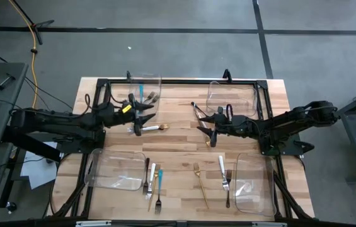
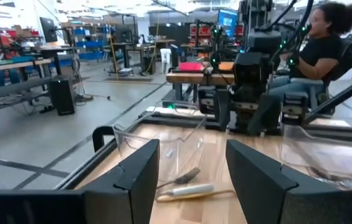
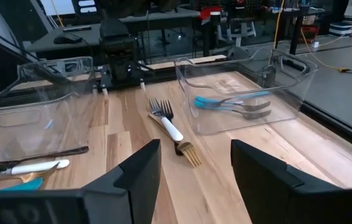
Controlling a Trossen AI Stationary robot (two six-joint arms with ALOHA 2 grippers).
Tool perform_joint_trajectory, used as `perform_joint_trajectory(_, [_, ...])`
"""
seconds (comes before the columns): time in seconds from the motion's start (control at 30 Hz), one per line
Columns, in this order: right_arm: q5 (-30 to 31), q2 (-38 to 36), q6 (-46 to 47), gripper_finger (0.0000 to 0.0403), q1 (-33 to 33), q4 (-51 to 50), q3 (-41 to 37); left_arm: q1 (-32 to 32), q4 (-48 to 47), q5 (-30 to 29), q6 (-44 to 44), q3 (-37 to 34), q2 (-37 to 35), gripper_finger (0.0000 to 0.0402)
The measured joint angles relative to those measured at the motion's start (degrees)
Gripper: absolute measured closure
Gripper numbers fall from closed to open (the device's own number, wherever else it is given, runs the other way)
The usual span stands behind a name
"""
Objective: Sort silverware by color (type)
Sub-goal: Put the blue fork into the top left transparent bin
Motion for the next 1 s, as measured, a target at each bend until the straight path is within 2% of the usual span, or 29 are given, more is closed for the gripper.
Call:
perform_joint_trajectory(0.33, [0.00,0.00,0.29,0.0213,0.00,-0.02,0.00,0.00,-1.22,0.02,-0.02,0.00,-0.01,0.0222])
perform_joint_trajectory(0.5, [0.00,0.00,2.73,0.0213,0.03,-1.30,0.00,0.00,-0.92,0.08,-3.53,0.00,0.01,0.0222])
perform_joint_trajectory(0.7, [-1.68,0.07,11.57,0.0213,0.15,-4.09,0.30,0.00,0.85,0.13,-3.89,0.02,-0.01,0.0222])
perform_joint_trajectory(0.83, [-4.90,3.63,13.21,0.0213,3.89,-4.47,7.50,0.04,1.54,-0.48,-3.27,0.02,-0.01,0.0222])
perform_joint_trajectory(1.0, [-4.77,15.30,1.55,0.0213,12.52,-16.92,25.44,0.02,2.56,-0.55,-1.01,0.04,-0.01,0.0222])
